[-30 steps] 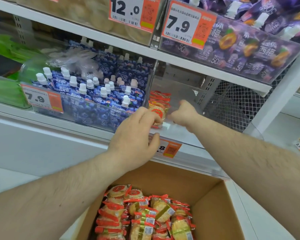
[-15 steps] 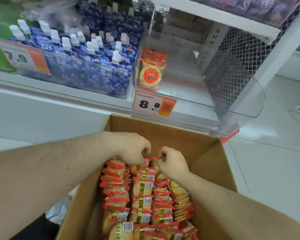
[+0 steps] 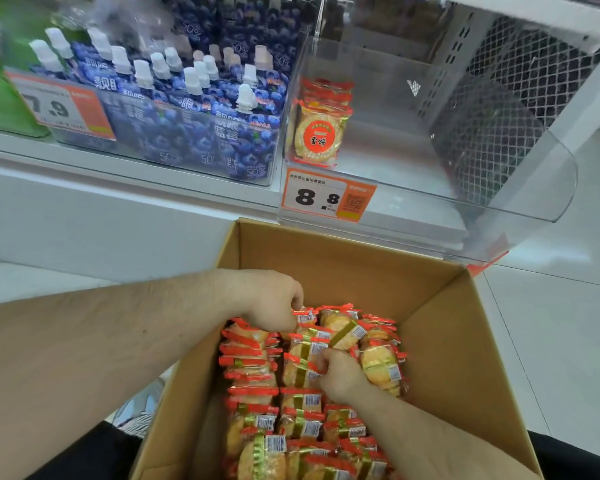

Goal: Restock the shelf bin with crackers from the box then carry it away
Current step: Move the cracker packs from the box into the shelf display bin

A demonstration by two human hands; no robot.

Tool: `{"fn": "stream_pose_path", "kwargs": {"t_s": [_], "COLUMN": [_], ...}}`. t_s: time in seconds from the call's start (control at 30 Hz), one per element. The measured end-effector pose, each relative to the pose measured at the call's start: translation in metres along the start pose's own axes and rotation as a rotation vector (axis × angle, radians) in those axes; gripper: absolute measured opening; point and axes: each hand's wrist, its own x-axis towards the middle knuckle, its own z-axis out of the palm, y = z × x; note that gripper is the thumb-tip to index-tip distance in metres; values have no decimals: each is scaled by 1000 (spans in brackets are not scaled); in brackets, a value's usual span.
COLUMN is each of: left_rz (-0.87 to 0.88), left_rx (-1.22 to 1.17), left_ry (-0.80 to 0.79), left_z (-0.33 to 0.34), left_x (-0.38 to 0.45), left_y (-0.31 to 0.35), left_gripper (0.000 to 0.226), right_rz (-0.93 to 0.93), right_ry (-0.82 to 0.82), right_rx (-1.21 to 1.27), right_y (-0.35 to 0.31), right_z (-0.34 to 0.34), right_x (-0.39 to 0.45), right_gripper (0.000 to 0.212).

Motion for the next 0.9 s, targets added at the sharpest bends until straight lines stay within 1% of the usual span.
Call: {"fn": "stream_pose_path", "kwargs": {"t_s": [0.07, 0.13, 0.17, 0.2, 0.27, 0.33, 0.37, 0.4, 0.43, 0.47, 0.53, 0.57, 0.6, 0.63, 0.67, 0.7, 0.73, 0.77, 0.83, 0.9], "left_rz": [7, -33, -78, -142, -237, -261, -248, -220, -188, -159, -116, -100, -87, -76, -64, -49, -30, -11, 19, 32], "left_rx": [-89, -239, -365, -505, -787, -1073, -1197, -1264, -1250, -1181, -1037, -1000, -979, -965, -951, -936, -926, -918, -906, -908], "left_ry": [27, 15, -18, -39, -49, -27, -10, 15, 62, 114, 196, 219, 231, 238, 242, 241, 241, 237, 220, 198], "left_z": [1, 6, 9, 10, 15, 16, 17, 17, 18, 18, 16, 15, 14, 14, 14, 13, 12, 11, 9, 7], "left_x": [2, 4, 4, 3, 3, 6, 9, 12, 16, 18, 17, 17, 17, 17, 16, 17, 17, 16, 13, 11], "left_y": [-2, -4, -4, -5, -5, -6, -7, -8, -10, -11, -14, -16, -20, -22, -24, -26, -27, -27, -27, -27], "left_gripper": [37, 45, 52, 58, 63, 61, 60, 58, 54, 49, 42, 40, 39, 39, 39, 39, 41, 43, 50, 57], "right_rz": [-9, -19, -65, -146, -368, -606, -700, -750, -732, -638, -284, -109, 23, 107, 156, 176, 171, 139, 61, 14], "right_ry": [-42, 11, 71, 148, 281, 355, 398, 435, 465, 482, 467, 408, 300, 171, 49, -27, -58, -59, -67, -99], "right_rx": [9, 50, 49, 41, 67, 73, 66, 80, 122, 185, 269, 247, 201, 170, 150, 122, 82, 15, -164, -245], "right_y": [-7, -18, -23, -28, -37, -44, -46, -48, -50, -50, -44, -37, -28, -20, -13, -7, -3, 1, 7, 9], "right_z": [-22, -50, -62, -73, -86, -91, -90, -86, -82, -75, -57, -45, -31, -15, 0, 14, 25, 33, 41, 40], "right_x": [-5, -17, -24, -32, -50, -65, -68, -68, -65, -57, -33, -17, -4, 5, 8, 8, 6, 2, -3, -6], "right_gripper": [26, 23, 26, 29, 32, 33, 32, 31, 32, 35, 39, 38, 38, 43, 50, 56, 59, 57, 45, 33]}}
